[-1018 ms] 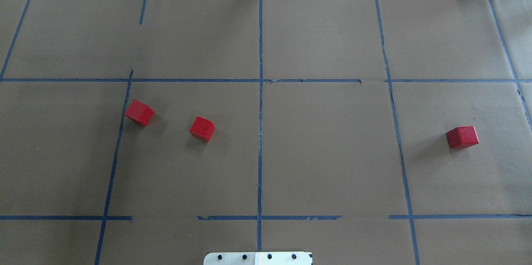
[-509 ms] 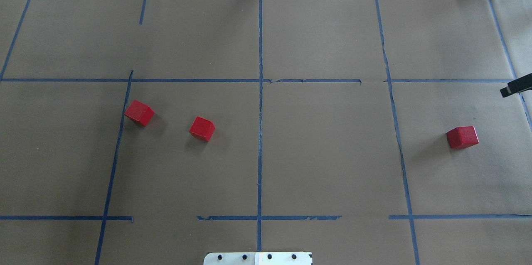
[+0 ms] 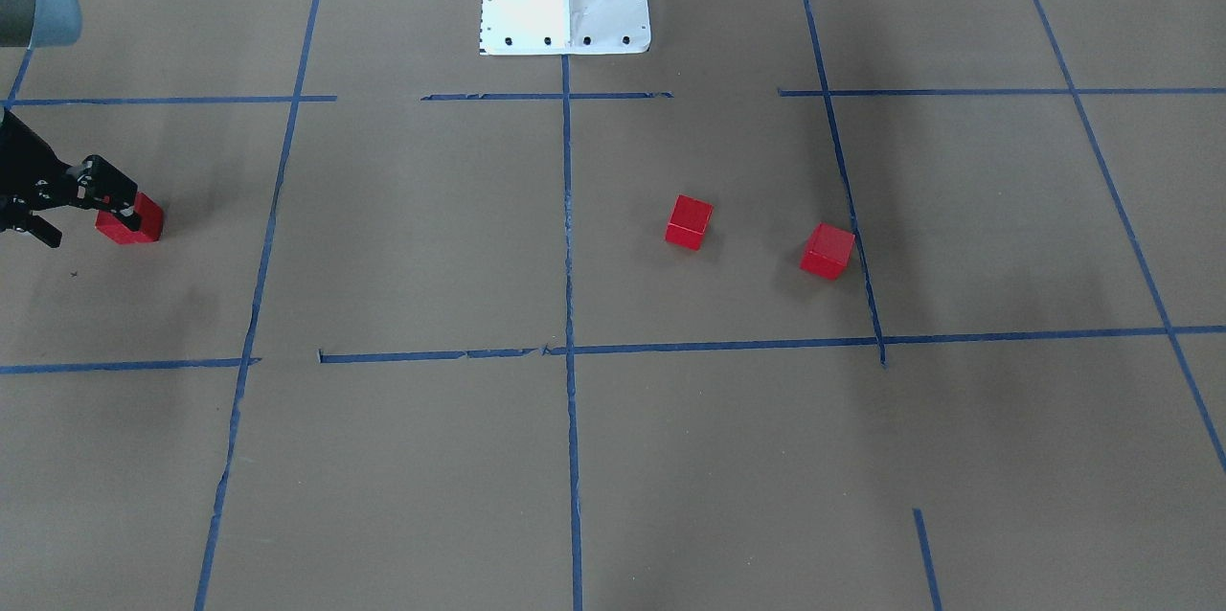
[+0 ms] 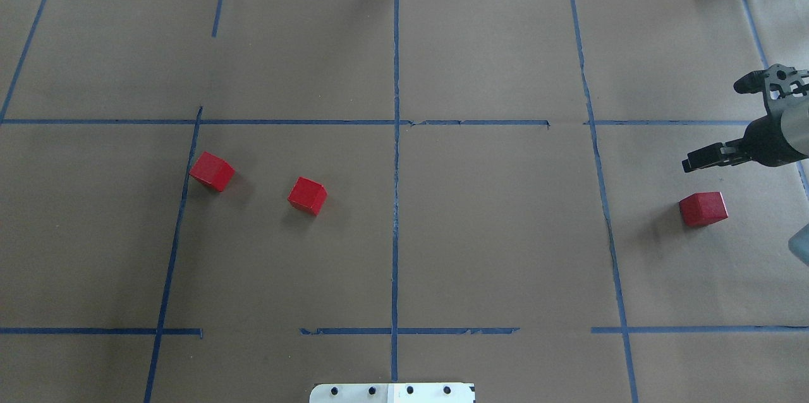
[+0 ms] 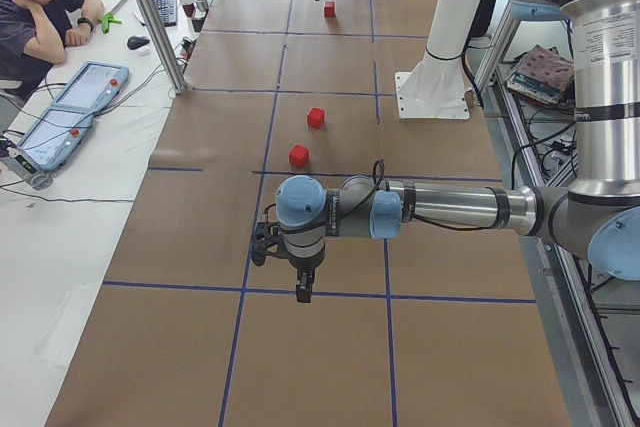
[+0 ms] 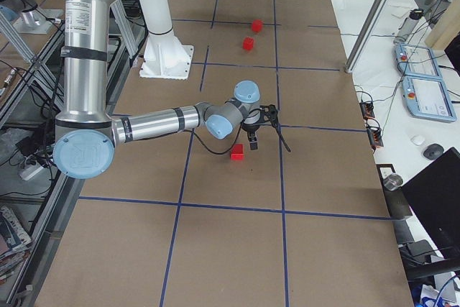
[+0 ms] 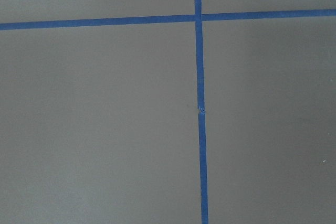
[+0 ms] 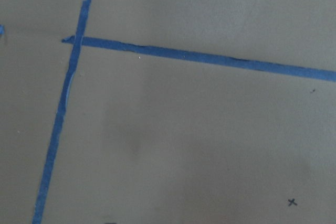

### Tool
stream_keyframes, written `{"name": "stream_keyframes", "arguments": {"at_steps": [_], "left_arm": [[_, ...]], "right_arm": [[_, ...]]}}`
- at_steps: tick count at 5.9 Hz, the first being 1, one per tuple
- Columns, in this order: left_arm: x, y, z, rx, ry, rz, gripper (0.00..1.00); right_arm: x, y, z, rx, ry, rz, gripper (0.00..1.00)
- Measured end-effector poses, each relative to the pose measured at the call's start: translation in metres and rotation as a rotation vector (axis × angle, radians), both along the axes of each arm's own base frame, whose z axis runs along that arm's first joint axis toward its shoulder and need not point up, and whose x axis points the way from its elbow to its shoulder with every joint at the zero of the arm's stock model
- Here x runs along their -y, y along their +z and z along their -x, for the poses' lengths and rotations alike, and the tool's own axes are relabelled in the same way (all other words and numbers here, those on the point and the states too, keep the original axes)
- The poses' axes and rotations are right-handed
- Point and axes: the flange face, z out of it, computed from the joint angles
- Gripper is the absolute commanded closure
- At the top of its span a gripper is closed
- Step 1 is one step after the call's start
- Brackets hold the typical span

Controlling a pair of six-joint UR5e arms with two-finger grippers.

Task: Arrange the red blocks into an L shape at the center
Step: 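Reach the right gripper down to the lone red cube and grasp it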

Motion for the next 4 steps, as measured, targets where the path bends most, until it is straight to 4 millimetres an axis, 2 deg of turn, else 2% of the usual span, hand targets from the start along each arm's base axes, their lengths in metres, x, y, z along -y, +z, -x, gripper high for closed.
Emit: {"name": "stream_keyframes", "arguments": {"at_steps": [2, 4], "left_arm": [[0.0, 0.0, 0.0, 0.0, 0.0, 0.0, 0.0], [0.0, 0.0, 0.0, 0.0, 0.0, 0.0, 0.0]], "right_arm": [[-0.024, 0.025, 0.011, -0.056, -0.028, 0.01, 0.0], [-0.036, 0.037, 0.018, -0.076, -0.055, 0.022, 0.01]]}}
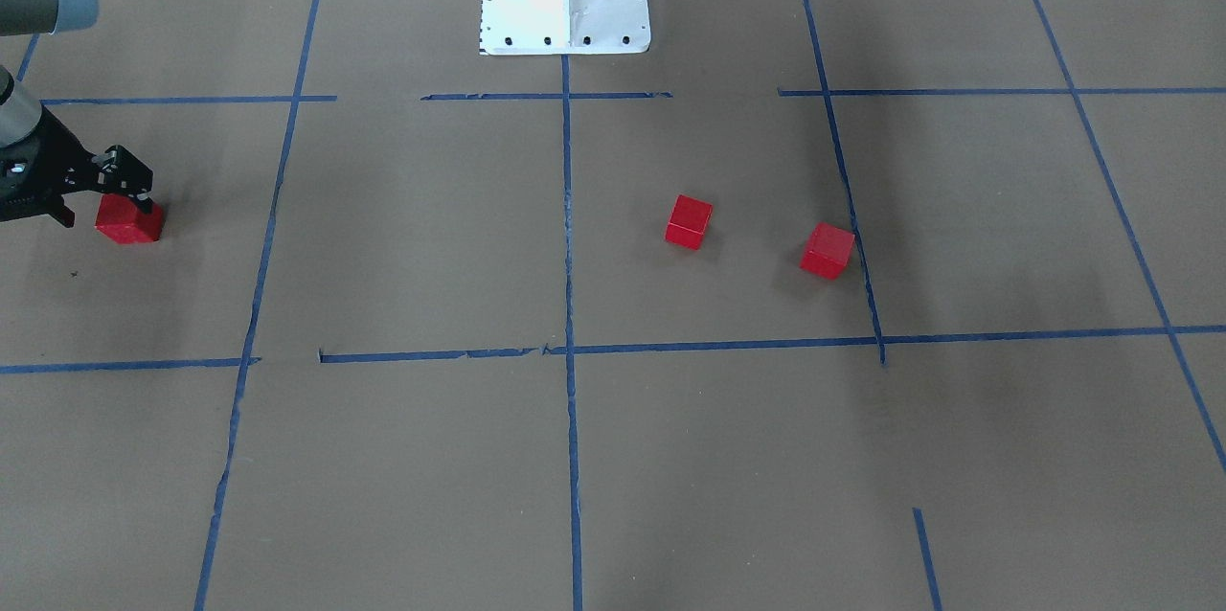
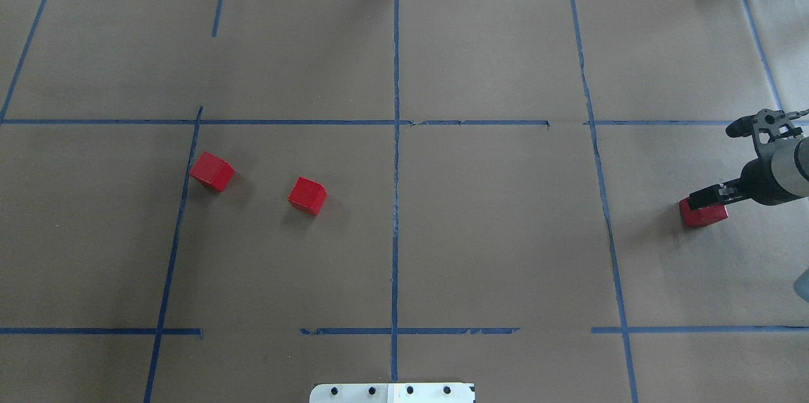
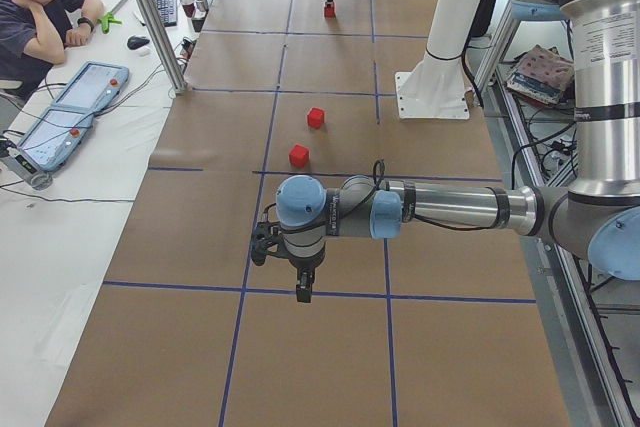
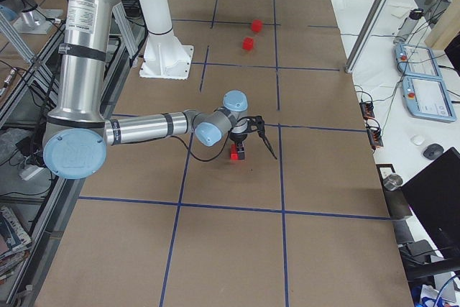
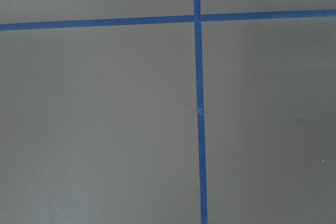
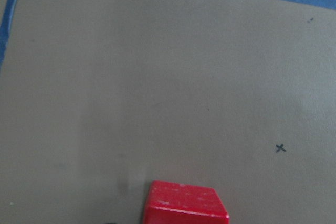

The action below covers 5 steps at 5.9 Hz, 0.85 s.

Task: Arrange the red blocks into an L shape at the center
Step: 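Reach the right gripper down to the lone red cube and grasp it, then carry the red cube with the right gripper to the table center and release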

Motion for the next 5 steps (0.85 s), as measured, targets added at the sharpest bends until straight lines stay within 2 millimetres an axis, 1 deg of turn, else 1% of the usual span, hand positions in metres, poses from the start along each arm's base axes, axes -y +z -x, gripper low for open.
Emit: {"name": "stream_keyframes", "arguments": {"at_steps": [1, 3, 4, 5], "left_arm": [[0.0, 0.0, 0.0, 0.0, 0.0, 0.0, 0.0], [0.0, 0.002, 0.0, 0.001, 0.0, 0.004, 0.0], [-0.002, 0.004, 0.0, 0.0, 0.0, 0.008, 0.0], [-0.005, 0.006, 0.0, 0.0, 0.0, 0.012, 0.0]], "right_arm": [[-0.003, 0.002, 0.005, -0.003, -0.012, 0.003, 0.07], [-0.004, 0.009, 0.013, -0.011, -0.028, 0.013, 0.72], [-0.005, 0.012, 0.015, -0.016, -0.033, 0.017, 0.79], [-0.006, 0.011, 0.017, -0.014, -0.037, 0.015, 0.84]]}}
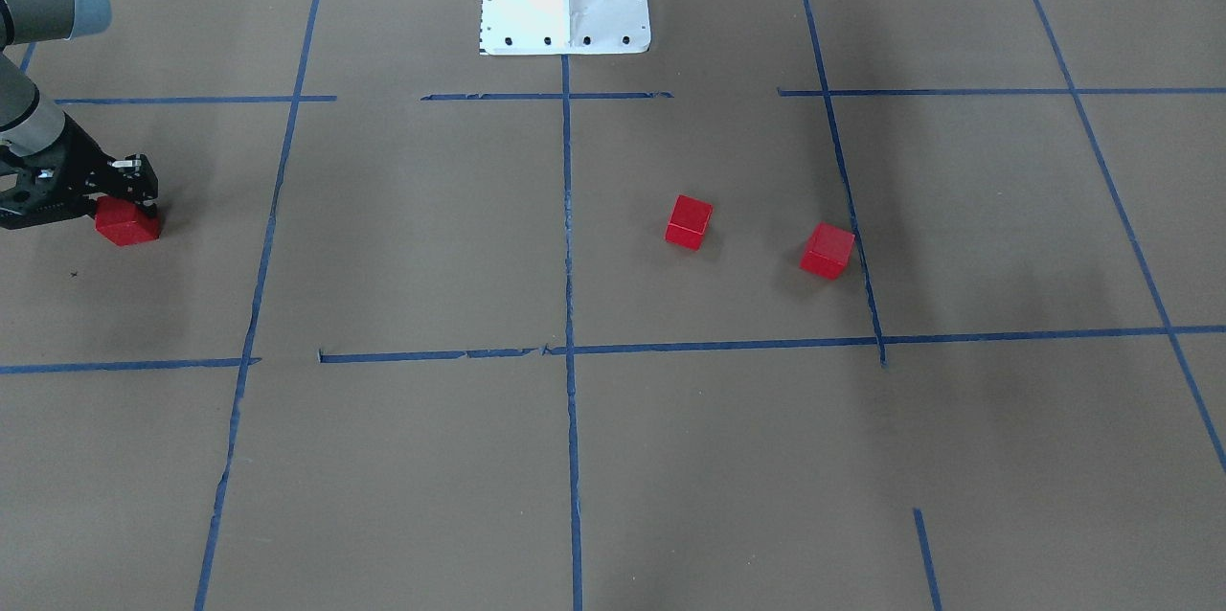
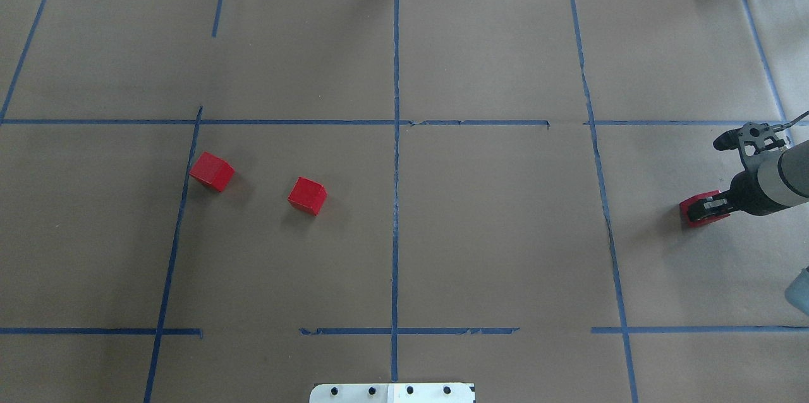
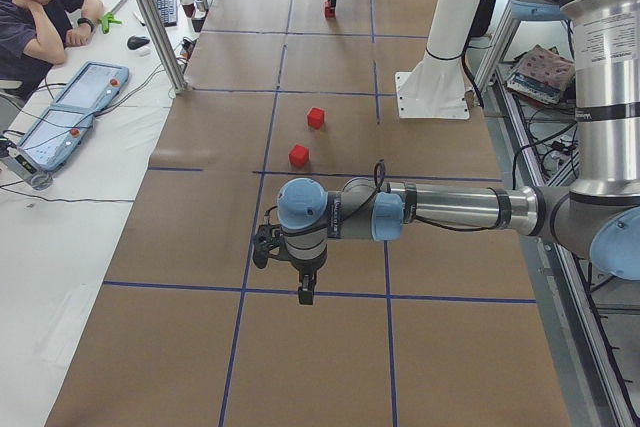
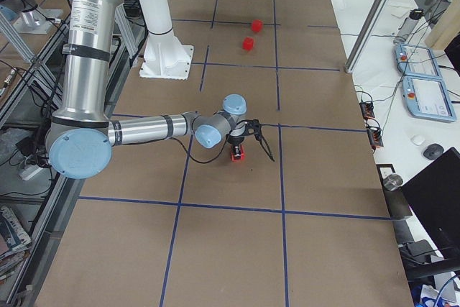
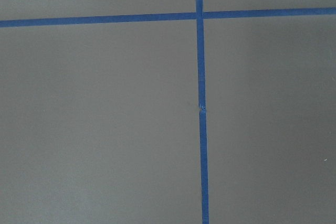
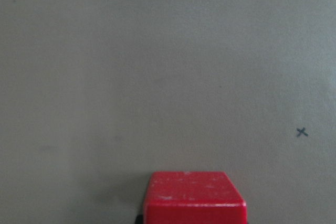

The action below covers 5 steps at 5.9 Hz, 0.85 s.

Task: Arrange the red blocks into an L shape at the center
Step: 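Carry the red cube with the right gripper to the table center and release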

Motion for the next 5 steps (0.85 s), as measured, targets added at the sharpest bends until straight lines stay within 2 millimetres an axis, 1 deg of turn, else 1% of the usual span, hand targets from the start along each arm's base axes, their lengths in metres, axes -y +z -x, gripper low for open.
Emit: {"name": "stream_keyframes", "arguments": {"at_steps": [1, 2, 3, 4, 5], "left_arm": [[-0.001, 0.0, 0.0, 0.0, 0.0, 0.001, 0.0], [-0.001, 0.0, 0.0, -0.001, 0.0, 0.001, 0.0], [-0.002, 0.0, 0.0, -0.002, 0.0, 0.001, 0.0], [-0.002, 0.0, 0.0, -0.003, 0.0, 0.0, 0.0], [-0.002, 0.0, 0.0, -0.003, 0.0, 0.001, 0.0]], "right_arm": [[-0.001, -0.013, 0.0, 0.018, -0.002, -0.014, 0.85], [-0.001, -0.04, 0.001, 0.045, -0.006, -0.035, 0.85], [0.01, -0.082, 0.012, 0.062, -0.005, -0.048, 0.84], [0.033, -0.144, 0.045, 0.068, -0.016, -0.049, 0.84], [0.047, -0.215, 0.097, 0.067, -0.037, -0.032, 0.84]]}}
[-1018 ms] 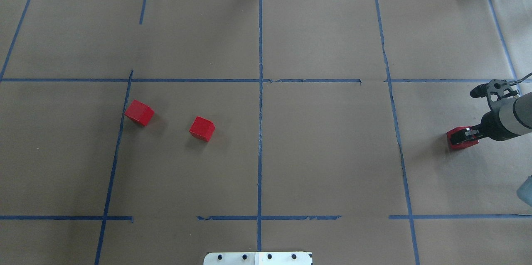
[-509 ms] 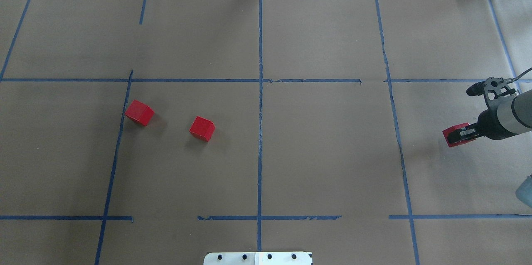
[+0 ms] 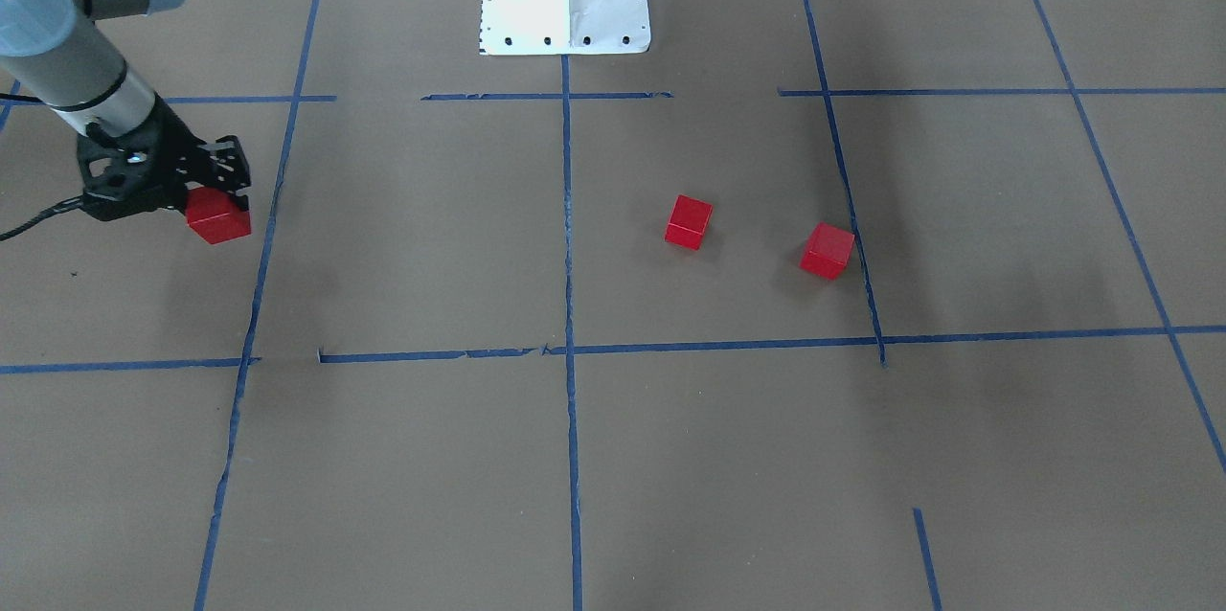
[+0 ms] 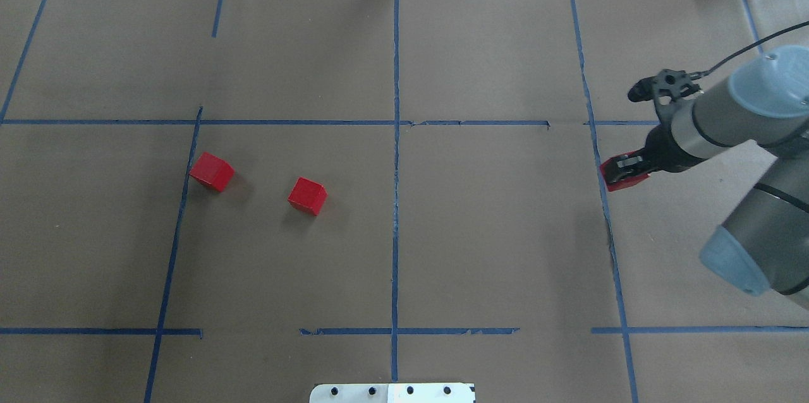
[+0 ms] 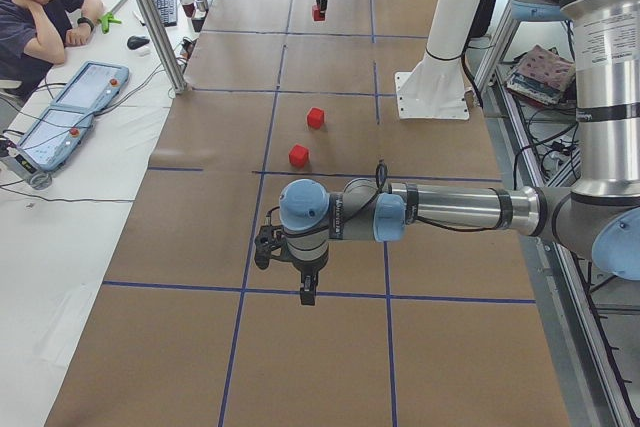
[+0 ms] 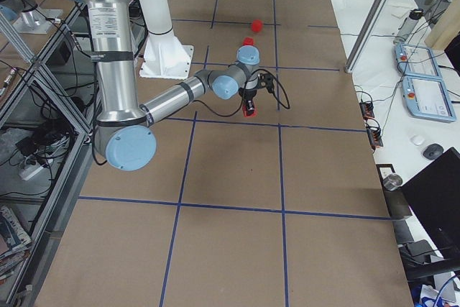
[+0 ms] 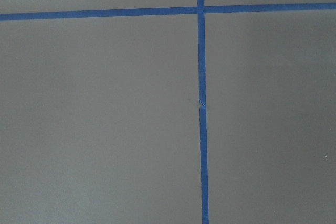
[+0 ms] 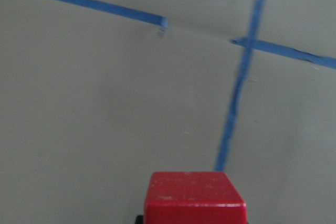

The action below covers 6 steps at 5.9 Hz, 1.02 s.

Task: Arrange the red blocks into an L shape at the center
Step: 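Carry the red cube with the right gripper to the table center and release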

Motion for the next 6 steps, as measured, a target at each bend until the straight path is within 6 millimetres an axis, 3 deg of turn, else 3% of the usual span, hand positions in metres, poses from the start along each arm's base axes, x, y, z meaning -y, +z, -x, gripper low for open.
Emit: {"name": "stream_keyframes", "arguments": {"at_steps": [1, 3, 4, 5, 6], "left_arm": [[0.0, 0.0, 0.0, 0.0, 0.0, 0.0, 0.0], [0.0, 0.0, -0.001, 0.0, 0.001, 0.0, 0.0], [0.0, 0.0, 0.0, 0.0, 0.001, -0.001, 0.0], [0.0, 0.0, 0.0, 0.0, 0.0, -0.001, 0.0], [0.0, 0.0, 0.0, 0.0, 0.0, 0.0, 0.0]], "right_arm": [[-0.004, -0.062, 0.06, -0.002, -0.004, 0.023, 0.85], [-0.027, -0.141, 0.183, -0.021, 0.085, 0.064, 0.81], [-0.037, -0.167, 0.237, -0.04, 0.141, 0.089, 0.81], [-0.045, -0.181, 0.272, -0.056, 0.169, 0.108, 0.81], [-0.053, -0.187, 0.29, -0.065, 0.184, 0.119, 0.82]]}}
